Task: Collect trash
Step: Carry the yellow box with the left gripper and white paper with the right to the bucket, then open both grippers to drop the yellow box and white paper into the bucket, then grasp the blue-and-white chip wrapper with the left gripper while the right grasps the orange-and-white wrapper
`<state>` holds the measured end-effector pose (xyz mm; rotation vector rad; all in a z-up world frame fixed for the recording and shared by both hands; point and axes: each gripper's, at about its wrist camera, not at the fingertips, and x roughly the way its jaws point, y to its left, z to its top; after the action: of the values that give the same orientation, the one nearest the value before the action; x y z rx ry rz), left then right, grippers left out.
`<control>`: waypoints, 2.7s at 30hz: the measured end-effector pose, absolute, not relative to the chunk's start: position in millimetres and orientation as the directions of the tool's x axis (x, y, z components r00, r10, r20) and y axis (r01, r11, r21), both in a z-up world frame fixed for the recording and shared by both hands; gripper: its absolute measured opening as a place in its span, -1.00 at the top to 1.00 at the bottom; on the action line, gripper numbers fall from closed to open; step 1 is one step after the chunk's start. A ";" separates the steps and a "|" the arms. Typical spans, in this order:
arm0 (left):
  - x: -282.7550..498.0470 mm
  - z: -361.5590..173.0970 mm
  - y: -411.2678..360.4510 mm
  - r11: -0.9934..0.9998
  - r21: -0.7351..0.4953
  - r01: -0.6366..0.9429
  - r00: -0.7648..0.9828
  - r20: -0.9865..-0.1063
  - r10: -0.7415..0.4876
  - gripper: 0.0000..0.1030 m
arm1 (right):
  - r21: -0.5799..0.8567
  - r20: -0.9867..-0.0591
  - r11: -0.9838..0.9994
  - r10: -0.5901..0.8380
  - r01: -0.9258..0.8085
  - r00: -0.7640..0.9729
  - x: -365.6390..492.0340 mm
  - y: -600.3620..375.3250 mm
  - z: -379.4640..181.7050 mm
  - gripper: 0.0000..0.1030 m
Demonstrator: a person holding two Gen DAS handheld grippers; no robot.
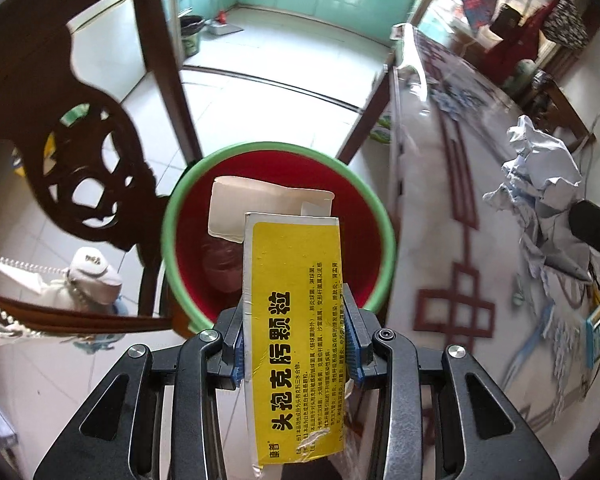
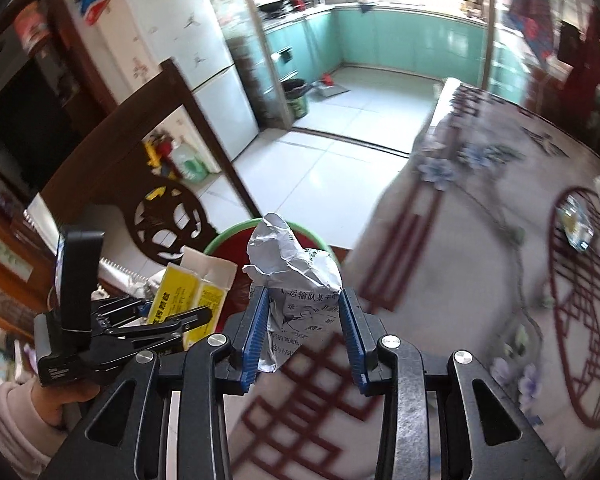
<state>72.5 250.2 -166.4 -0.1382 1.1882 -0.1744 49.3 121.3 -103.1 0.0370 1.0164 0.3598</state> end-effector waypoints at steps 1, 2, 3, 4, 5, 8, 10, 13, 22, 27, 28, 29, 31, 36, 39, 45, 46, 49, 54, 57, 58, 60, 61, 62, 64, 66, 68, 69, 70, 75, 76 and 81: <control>73.4 -167.1 252.2 0.979 -0.198 0.056 0.362 -0.909 -0.205 0.31 | 0.199 -0.827 0.935 0.321 -0.293 0.461 52.7 128.4 -105.8 0.34; 74.4 -167.7 254.3 0.979 -0.197 0.051 0.363 -0.910 -0.202 0.31 | 0.202 -0.829 0.932 0.326 -0.300 0.454 54.4 132.6 -107.8 0.34; 75.5 -167.9 256.2 0.980 -0.195 0.047 0.365 -0.909 -0.199 0.31 | 0.206 -0.830 0.929 0.332 -0.307 0.447 56.8 136.9 -109.7 0.34; 76.1 -167.3 257.3 0.980 -0.194 0.044 0.367 -0.909 -0.197 0.31 | 0.210 -0.832 0.926 0.338 -0.314 0.440 59.4 141.5 -111.6 0.34; 77.1 -167.2 258.7 0.980 -0.193 0.041 0.368 -0.909 -0.195 0.31 | 0.211 -0.833 0.923 0.341 -0.321 0.435 61.9 145.6 -113.3 0.34; 81.4 -165.4 262.6 0.983 -0.184 0.026 0.376 -0.909 -0.180 0.31 | 0.217 -0.835 0.917 0.351 -0.333 0.423 67.8 153.6 -116.5 0.34; 84.1 -164.2 265.1 0.983 -0.182 0.018 0.381 -0.908 -0.175 0.31 | 0.221 -0.835 0.914 0.358 -0.340 0.418 71.2 156.6 -117.3 0.34; 88.0 -164.8 268.2 0.985 -0.174 0.007 0.386 -0.908 -0.164 0.31 | 0.220 -0.836 0.911 0.361 -0.349 0.413 73.7 159.6 -118.6 0.34; 89.0 -162.9 269.3 0.983 -0.180 -0.032 0.403 -0.903 -0.152 -0.09 | 0.239 -0.835 0.897 0.385 -0.372 0.393 74.9 161.7 -120.5 0.10; 87.3 -156.2 257.6 0.987 -0.159 0.001 0.413 -0.899 -0.145 -0.09 | 0.232 -0.824 0.909 0.373 -0.346 0.426 72.5 141.6 -114.2 0.09; 86.5 -153.4 252.7 0.988 -0.153 0.018 0.419 -0.896 -0.146 -0.10 | 0.223 -0.823 0.916 0.360 -0.333 0.439 72.1 132.4 -113.2 0.09; 86.1 -150.7 247.4 0.989 -0.147 0.035 0.424 -0.894 -0.148 -0.10 | 0.214 -0.824 0.923 0.346 -0.319 0.449 71.6 122.7 -111.7 0.09; 85.5 -145.7 234.7 0.988 -0.133 0.074 0.433 -0.889 -0.152 -0.13 | 0.188 -0.827 0.947 0.295 -0.259 0.478 72.9 89.0 -108.5 0.08; 90.0 -138.2 191.6 0.975 -0.139 0.173 0.428 -0.881 -0.202 -0.19 | 0.120 -0.819 0.992 0.126 -0.048 0.559 80.1 -26.2 -90.1 0.07; 94.5 -134.7 156.2 0.962 -0.143 0.232 0.422 -0.876 -0.232 -0.20 | 0.055 -0.796 0.997 0.009 0.058 0.605 86.1 -96.4 -74.3 -0.01; 96.4 -125.3 84.4 0.948 -0.147 0.282 0.420 -0.870 -0.260 -0.20 | -0.023 -0.755 0.985 -0.128 0.170 0.643 118.1 -229.5 -55.0 -0.09; 96.5 -123.8 70.3 0.946 -0.152 0.286 0.418 -0.869 -0.265 -0.21 | -0.026 -0.753 0.985 -0.133 0.173 0.645 128.2 -253.4 -56.4 -0.10; 94.0 -119.7 33.8 0.946 -0.160 0.283 0.415 -0.869 -0.271 -0.22 | -0.027 -0.766 0.985 -0.129 0.169 0.629 157.9 -302.0 -66.4 -0.11; 95.5 -111.6 -18.4 0.942 -0.176 0.287 0.415 -0.863 -0.288 -0.27 | -0.036 -0.817 0.988 -0.117 0.154 0.565 219.6 -373.9 -109.7 -0.12; 100.2 -106.0 -46.6 0.940 -0.164 0.300 0.424 -0.859 -0.285 -0.37 | 0.028 -0.839 0.988 -0.061 0.154 0.541 259.4 -407.6 -136.6 -0.11; 102.9 -104.1 -55.7 0.939 -0.161 0.305 0.427 -0.858 -0.286 -0.41 | 0.045 -0.842 0.986 -0.048 0.159 0.538 268.0 -411.4 -143.4 -0.12; 111.9 -101.2 -76.1 0.937 -0.158 0.311 0.431 -0.855 -0.287 -0.48 | 0.079 -0.859 0.983 -0.015 0.163 0.512 290.2 -420.8 -161.3 -0.12; 118.7 -100.2 -86.5 0.936 -0.160 0.314 0.431 -0.854 -0.290 -0.50 | 0.090 -0.873 0.982 -0.003 0.168 0.488 304.6 -427.0 -172.5 -0.12; 122.2 -100.0 -93.6 0.935 -0.161 0.315 0.430 -0.854 -0.292 -0.51 | 0.094 -0.878 0.981 0.002 0.169 0.478 312.5 -430.1 -179.7 -0.12; 138.8 -100.5 -115.7 0.929 -0.164 0.331 0.432 -0.849 -0.304 -0.52 | 0.112 -0.885 0.980 0.022 0.167 0.465 327.2 -437.7 -194.8 -0.12; 152.5 -103.0 -132.9 0.924 -0.153 0.349 0.439 -0.845 -0.305 -0.53 | 0.132 -0.885 0.976 0.038 0.172 0.465 332.6 -441.1 -203.3 0.03; 169.3 -107.7 -149.7 0.918 -0.146 0.368 0.444 -0.840 -0.311 -0.53 | 0.182 -0.869 0.971 0.085 0.155 0.488 332.9 -445.0 -210.2 0.33; 179.4 -112.7 -159.1 0.914 -0.147 0.377 0.442 -0.839 -0.317 -0.54 | 0.184 -0.858 0.972 0.085 0.148 0.507 330.0 -443.3 -209.9 0.40; 191.9 -119.8 -170.1 0.910 -0.148 0.387 0.432 -0.843 -0.321 -0.54 | 0.188 -0.850 0.972 0.091 0.138 0.519 327.4 -444.1 -210.7 0.44; 224.4 -145.9 -206.6 0.896 -0.156 0.416 0.397 -0.855 -0.333 -0.54 | 0.233 -0.809 0.961 0.107 0.147 0.578 296.4 -444.5 -204.1 0.49; 229.2 -151.7 -211.8 0.896 -0.165 0.413 0.387 -0.858 -0.336 -0.54 | 0.253 -0.801 0.955 0.119 0.152 0.587 289.6 -445.8 -202.8 0.49; 239.7 -171.6 -232.0 0.900 -0.143 0.411 0.357 -0.883 -0.303 0.04 | 0.302 -0.782 0.939 0.144 0.166 0.607 258.9 -445.1 -194.0 0.48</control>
<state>239.7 -232.0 -171.6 0.1094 1.1143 -0.4619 258.9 -445.1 -194.0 0.3642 0.9242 -0.0132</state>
